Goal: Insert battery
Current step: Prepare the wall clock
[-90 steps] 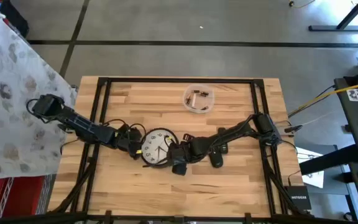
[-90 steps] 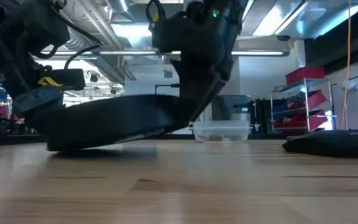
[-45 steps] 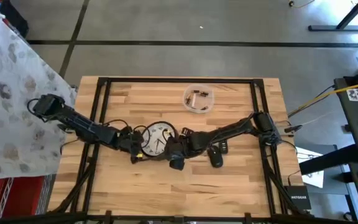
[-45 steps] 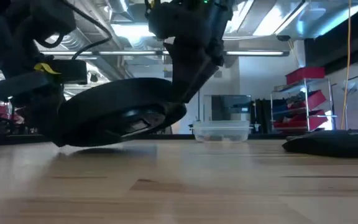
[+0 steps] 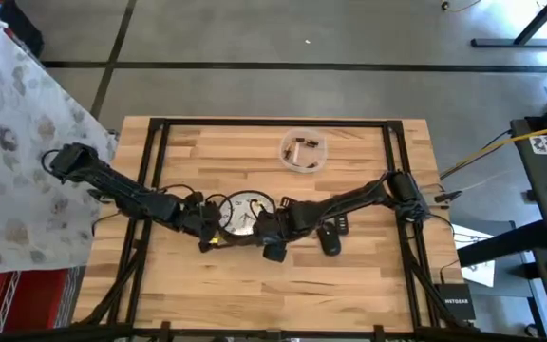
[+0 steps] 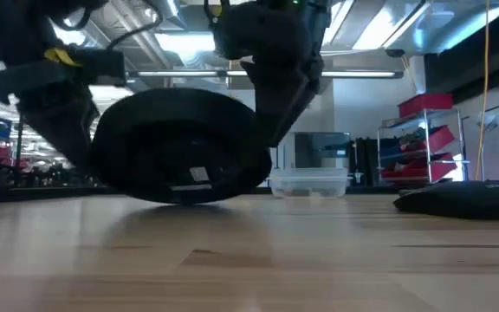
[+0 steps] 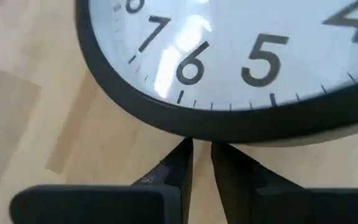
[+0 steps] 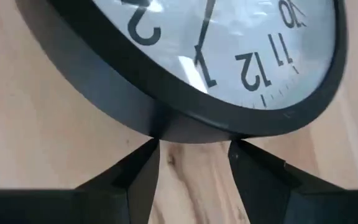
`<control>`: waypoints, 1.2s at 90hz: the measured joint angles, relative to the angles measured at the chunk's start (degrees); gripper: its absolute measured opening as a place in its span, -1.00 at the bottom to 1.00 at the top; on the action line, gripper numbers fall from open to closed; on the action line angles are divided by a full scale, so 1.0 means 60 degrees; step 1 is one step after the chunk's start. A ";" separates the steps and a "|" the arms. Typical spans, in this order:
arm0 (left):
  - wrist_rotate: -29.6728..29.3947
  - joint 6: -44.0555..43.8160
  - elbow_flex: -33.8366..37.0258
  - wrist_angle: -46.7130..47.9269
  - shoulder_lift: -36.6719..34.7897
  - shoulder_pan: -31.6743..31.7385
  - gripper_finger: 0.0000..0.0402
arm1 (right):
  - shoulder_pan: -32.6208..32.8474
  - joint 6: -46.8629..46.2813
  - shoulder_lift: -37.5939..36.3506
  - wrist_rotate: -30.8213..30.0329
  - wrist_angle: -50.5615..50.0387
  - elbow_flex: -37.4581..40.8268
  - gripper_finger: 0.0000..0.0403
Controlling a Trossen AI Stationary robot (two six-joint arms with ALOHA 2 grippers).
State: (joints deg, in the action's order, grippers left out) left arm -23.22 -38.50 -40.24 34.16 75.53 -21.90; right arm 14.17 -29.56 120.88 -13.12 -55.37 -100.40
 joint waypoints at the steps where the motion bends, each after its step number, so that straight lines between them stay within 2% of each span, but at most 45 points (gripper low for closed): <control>1: -0.0040 0.0000 -0.0040 0.0068 0.0000 -0.0005 -0.77 | 0.0000 0.0000 0.0000 -0.0036 -0.0036 -0.0031 -0.12; 44: -0.1575 0.0418 -0.1090 0.1521 -0.0033 -0.0049 -0.77 | 0.0004 -0.0011 0.0000 -0.1608 -0.1608 -0.1114 -0.12; 73: -0.1797 0.0579 -0.1094 0.1547 -0.0282 0.0053 -0.77 | 0.0004 0.0036 0.0000 -0.1965 -0.1787 -0.1126 -0.12; 108: -0.1929 0.0605 -0.1094 0.1701 -0.0721 0.0049 -0.77 | 0.0004 0.1013 -0.0025 -0.2642 -0.1830 -0.1126 -0.12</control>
State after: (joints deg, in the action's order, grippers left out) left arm -34.79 -34.87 -46.81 44.36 71.20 -21.61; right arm 14.20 -23.49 120.73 -28.98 -66.36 -107.15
